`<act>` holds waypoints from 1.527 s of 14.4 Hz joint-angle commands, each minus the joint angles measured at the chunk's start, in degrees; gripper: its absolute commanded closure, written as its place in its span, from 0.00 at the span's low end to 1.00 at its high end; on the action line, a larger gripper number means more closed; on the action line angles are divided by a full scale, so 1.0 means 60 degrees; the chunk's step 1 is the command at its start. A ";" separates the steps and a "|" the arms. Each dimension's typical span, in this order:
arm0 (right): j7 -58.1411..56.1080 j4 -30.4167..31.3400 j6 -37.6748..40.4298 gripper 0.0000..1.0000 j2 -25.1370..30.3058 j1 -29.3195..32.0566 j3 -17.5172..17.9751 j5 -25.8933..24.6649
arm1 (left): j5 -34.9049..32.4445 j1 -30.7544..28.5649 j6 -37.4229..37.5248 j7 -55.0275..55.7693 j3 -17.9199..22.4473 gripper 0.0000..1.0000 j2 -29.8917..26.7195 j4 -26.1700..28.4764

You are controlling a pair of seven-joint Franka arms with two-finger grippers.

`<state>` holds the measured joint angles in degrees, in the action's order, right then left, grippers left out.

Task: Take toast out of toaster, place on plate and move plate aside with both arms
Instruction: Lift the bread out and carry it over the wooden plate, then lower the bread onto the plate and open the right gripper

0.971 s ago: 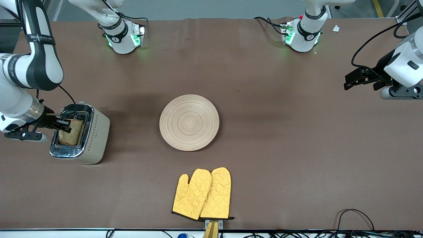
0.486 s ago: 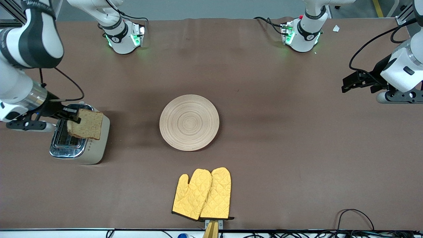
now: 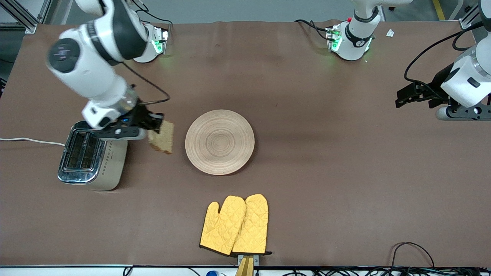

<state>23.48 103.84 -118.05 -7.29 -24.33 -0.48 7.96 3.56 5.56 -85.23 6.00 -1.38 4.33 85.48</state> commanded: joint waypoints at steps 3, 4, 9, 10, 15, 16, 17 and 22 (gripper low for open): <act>0.1972 0.0941 -0.2247 0.99 -0.0264 -0.1451 -0.0125 0.0548 | 0.0139 -0.0062 0.0069 -0.0194 0.0010 0.00 0.0041 -0.0111; 0.2150 0.1279 -0.2762 1.00 -0.0264 -0.1584 -0.0125 0.0620 | 0.0139 -0.0047 0.0069 -0.0194 0.0010 0.00 0.0055 -0.0111; 0.2079 0.2440 -0.4158 1.00 -0.0555 -0.1834 -0.0096 0.2625 | 0.0125 0.0026 0.0098 -0.0179 0.0010 0.00 0.0055 -0.0082; 0.2021 0.2439 -0.4246 1.00 -0.0673 -0.1849 -0.0096 0.2758 | 0.0125 0.0012 0.0142 -0.0179 0.0010 0.00 0.0055 -0.0082; 0.1685 0.2352 -0.5372 1.00 -0.1522 -0.2375 -0.0052 0.2789 | 0.0125 -0.0018 0.0260 -0.0150 0.0010 0.00 0.0056 -0.0082; 0.1538 0.2308 -0.5476 1.00 -0.1683 -0.2405 -0.0052 0.2803 | 0.0110 -0.0018 0.0260 -0.0136 0.0010 0.00 0.0055 -0.0111; 0.1348 0.2337 -0.5753 1.00 -0.1801 -0.2449 -0.0052 0.2803 | 0.0125 -0.0032 0.0260 -0.0135 0.0010 0.00 0.0041 -0.0111; 0.0747 0.2526 -0.5800 1.00 -0.2036 -0.2099 -0.0066 0.2804 | 0.0096 -0.0047 0.0377 -0.0077 0.0025 0.00 -0.0032 -0.0126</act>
<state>30.62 117.97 -152.78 -19.99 -38.34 -1.01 23.42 3.56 5.58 -84.19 6.00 -1.35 4.57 85.41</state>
